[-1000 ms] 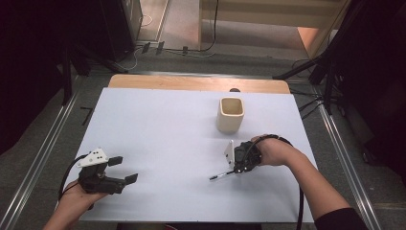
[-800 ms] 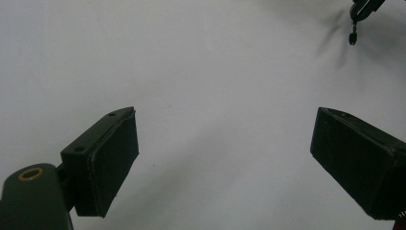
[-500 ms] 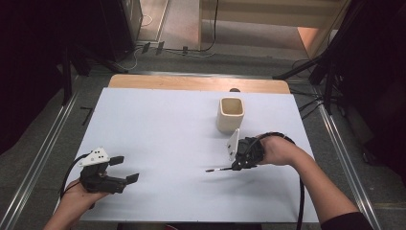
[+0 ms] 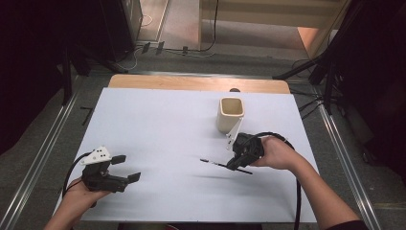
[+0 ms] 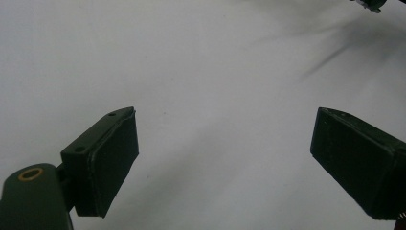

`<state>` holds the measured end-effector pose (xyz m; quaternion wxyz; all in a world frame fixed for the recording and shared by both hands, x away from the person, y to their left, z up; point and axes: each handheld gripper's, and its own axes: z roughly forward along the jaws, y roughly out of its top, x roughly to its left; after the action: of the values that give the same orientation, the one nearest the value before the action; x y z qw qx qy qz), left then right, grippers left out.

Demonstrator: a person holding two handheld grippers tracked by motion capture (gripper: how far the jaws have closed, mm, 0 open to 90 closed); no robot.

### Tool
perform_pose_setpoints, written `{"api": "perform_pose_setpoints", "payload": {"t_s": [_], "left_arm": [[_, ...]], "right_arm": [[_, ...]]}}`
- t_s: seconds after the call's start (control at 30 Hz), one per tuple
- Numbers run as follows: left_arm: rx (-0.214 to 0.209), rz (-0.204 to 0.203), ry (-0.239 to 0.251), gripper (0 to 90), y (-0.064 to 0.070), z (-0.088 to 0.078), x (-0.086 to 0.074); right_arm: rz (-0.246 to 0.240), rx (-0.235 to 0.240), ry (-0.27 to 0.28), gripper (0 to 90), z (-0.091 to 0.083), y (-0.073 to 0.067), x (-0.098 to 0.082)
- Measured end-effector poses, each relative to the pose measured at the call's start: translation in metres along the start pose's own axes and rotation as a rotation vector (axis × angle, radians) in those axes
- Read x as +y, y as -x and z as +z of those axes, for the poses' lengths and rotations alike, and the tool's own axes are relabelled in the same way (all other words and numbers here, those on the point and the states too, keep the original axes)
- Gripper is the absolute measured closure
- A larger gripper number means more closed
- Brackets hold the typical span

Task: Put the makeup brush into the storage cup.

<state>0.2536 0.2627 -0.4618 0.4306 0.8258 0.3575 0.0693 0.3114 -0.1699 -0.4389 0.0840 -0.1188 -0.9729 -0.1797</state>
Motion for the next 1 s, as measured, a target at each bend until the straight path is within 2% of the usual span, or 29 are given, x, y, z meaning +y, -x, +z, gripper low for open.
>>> {"api": "perform_pose_setpoints", "payload": {"t_s": [0.13, 0.2, 0.37, 0.5, 0.6, 0.83, 0.87, 1.0], "left_arm": [[0.001, 0.002, -0.001, 9.4, 0.0, 0.001, 0.001], [-0.001, 0.003, -0.006, 9.4, 0.0, 0.002, 0.002], [-0.008, 0.002, -0.005, 9.4, 0.0, 0.003, 0.003], [-0.025, -0.027, -0.015, 9.4, -0.001, 0.004, 0.005], [-0.03, -0.035, -0.017, 9.5, -0.001, 0.004, 0.005], [-0.047, -0.054, -0.019, 9.4, -0.001, 0.006, 0.007], [-0.043, -0.062, -0.021, 9.4, -0.001, 0.006, 0.008], [-0.064, -0.09, 0.009, 9.4, -0.002, 0.006, 0.01]], "right_arm": [[0.081, 0.015, 0.023, 86.5, 0.001, -0.001, 0.0], [0.098, 0.013, 0.057, 86.6, 0.002, -0.001, -0.002], [0.19, 0.044, 0.142, 86.6, 0.006, -0.003, -0.003], [0.259, 0.054, 0.191, 86.6, 0.008, -0.003, -0.004], [0.303, 0.068, 0.23, 86.6, 0.011, -0.005, -0.006], [0.411, 0.05, 0.334, 86.8, 0.014, -0.008, -0.007], [0.415, 0.045, 0.346, 86.8, 0.014, -0.008, -0.007], [0.463, 0.038, 0.383, 86.8, 0.019, -0.007, -0.009]]}}
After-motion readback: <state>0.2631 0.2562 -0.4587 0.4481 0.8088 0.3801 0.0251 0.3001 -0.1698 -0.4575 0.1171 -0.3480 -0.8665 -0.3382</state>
